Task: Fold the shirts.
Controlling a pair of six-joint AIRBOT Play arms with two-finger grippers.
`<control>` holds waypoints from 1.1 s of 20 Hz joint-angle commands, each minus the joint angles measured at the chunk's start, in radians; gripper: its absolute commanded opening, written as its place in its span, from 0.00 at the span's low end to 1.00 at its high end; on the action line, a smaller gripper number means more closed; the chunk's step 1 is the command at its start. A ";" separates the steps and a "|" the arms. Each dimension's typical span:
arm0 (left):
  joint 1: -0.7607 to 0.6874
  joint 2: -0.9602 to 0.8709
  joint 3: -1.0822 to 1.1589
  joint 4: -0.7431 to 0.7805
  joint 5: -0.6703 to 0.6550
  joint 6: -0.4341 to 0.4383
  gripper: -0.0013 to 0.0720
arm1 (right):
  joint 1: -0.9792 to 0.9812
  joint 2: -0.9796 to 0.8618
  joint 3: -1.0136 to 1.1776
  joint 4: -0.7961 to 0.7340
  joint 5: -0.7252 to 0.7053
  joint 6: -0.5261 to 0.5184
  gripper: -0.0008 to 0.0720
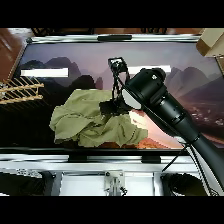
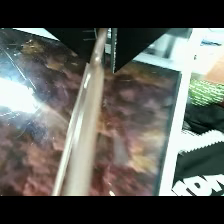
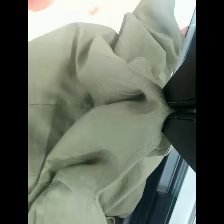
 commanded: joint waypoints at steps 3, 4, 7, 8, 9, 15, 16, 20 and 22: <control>-0.017 0.134 0.002 -0.001 0.090 -0.050 0.07 | -0.001 0.000 0.001 -0.021 -0.008 -0.047 0.09; -0.028 0.161 0.002 -0.001 0.111 -0.066 0.07 | -0.001 0.002 0.001 -0.035 -0.006 -0.053 0.09; -0.073 0.241 0.002 -0.090 0.167 -0.073 0.07 | -0.001 0.011 0.001 -0.087 0.002 -0.055 0.09; -0.103 0.269 0.001 -0.112 0.187 -0.120 0.07 | -0.001 0.013 0.001 -0.111 0.001 -0.055 0.09; -0.135 0.293 0.001 -0.145 0.192 -0.160 0.07 | -0.001 0.013 0.001 -0.139 0.000 -0.056 0.09; -0.498 0.442 -0.001 -0.254 0.011 -0.216 0.06 | -0.136 0.013 0.001 -0.140 0.067 -0.056 0.09; -0.586 0.476 -0.001 -0.214 -0.023 -0.239 0.06 | -0.170 0.016 0.001 -0.120 0.091 -0.065 0.09; -0.925 0.624 -0.006 0.009 -0.095 -0.304 0.06 | -0.271 0.047 0.001 -0.078 0.120 -0.131 0.09; -1.081 0.696 -0.027 0.097 -0.137 -0.321 0.06 | -0.301 0.063 0.001 -0.077 0.100 -0.161 0.09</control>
